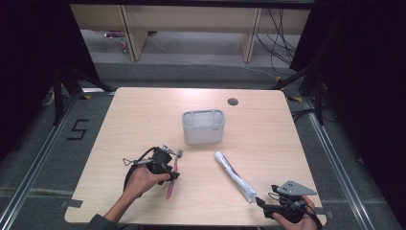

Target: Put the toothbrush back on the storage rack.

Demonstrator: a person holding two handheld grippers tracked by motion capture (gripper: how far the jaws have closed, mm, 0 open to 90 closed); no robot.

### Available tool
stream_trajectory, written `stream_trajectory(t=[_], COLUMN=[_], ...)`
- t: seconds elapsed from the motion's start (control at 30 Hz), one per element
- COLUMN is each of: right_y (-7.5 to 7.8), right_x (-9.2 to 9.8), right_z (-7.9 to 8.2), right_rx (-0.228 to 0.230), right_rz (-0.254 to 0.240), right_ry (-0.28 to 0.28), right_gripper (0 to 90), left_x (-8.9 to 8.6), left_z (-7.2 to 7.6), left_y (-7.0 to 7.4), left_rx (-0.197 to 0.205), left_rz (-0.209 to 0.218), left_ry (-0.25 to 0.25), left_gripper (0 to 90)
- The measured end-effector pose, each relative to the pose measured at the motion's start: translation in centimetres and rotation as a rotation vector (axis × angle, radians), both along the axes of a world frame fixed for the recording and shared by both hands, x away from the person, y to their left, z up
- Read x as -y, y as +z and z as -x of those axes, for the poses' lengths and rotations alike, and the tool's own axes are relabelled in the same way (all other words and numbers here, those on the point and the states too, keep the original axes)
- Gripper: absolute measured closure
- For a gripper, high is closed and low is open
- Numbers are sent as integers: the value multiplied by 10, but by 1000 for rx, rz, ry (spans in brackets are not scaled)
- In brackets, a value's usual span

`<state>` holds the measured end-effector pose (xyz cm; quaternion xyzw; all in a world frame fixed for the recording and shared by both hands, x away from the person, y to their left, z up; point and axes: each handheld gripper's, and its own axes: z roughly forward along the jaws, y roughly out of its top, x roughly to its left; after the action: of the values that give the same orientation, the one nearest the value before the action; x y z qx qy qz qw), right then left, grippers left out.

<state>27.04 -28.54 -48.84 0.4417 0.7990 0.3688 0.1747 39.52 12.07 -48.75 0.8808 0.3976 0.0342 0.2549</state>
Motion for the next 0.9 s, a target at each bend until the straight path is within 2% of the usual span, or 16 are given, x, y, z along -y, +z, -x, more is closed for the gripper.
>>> stream_trajectory(t=[0.23, 0.3, 0.4, 0.43, 0.5, 0.53, 0.6, 0.63, 0.7, 0.77, 0.8, 0.9], right_y=[0, 1, 0, 1, 1, 1, 1, 1, 1, 1, 1, 1], right_x=[0, -3, -1, -2, -2, -1, -1, -2, -3, -2, -3, -3], right_z=[0, 2, 0, 1, 1, 0, 1, 1, 2, 2, 2, 2], right_rx=[-7, -35, -8, -24, -21, -5, -4, -19, -37, -29, -17, -29], right_rz=[3, -22, -2, -17, -18, 0, 3, -16, -22, -6, -13, -7], right_ry=[6, -5, 12, 2, 2, 11, 11, 2, 1, 4, 3, 5], right_gripper=[239, 239, 239, 240, 240, 240, 240, 240, 241, 240, 241, 241], left_x=[4, 5, 7, 7, 7, 8, 9, 9, 9, 10, 10, 10], left_z=[-2, -4, -5, -6, -6, -6, -6, -7, -7, -7, -8, -10], left_y=[-1, 0, 0, 0, 0, 0, 0, 1, 1, 2, 3, 3], left_rx=[-14, -22, -24, -33, -34, -35, -34, -41, -46, -52, -58, -65], left_rz=[-7, -22, -32, -41, -42, -49, -56, -63, -75, -95, -108, -125], left_ry=[3, -7, -11, -20, -23, -23, -33, -44, -53, -61, -73, -89], left_gripper=[609, 623, 653, 656, 679, 691, 718, 730, 748, 776, 788, 811])
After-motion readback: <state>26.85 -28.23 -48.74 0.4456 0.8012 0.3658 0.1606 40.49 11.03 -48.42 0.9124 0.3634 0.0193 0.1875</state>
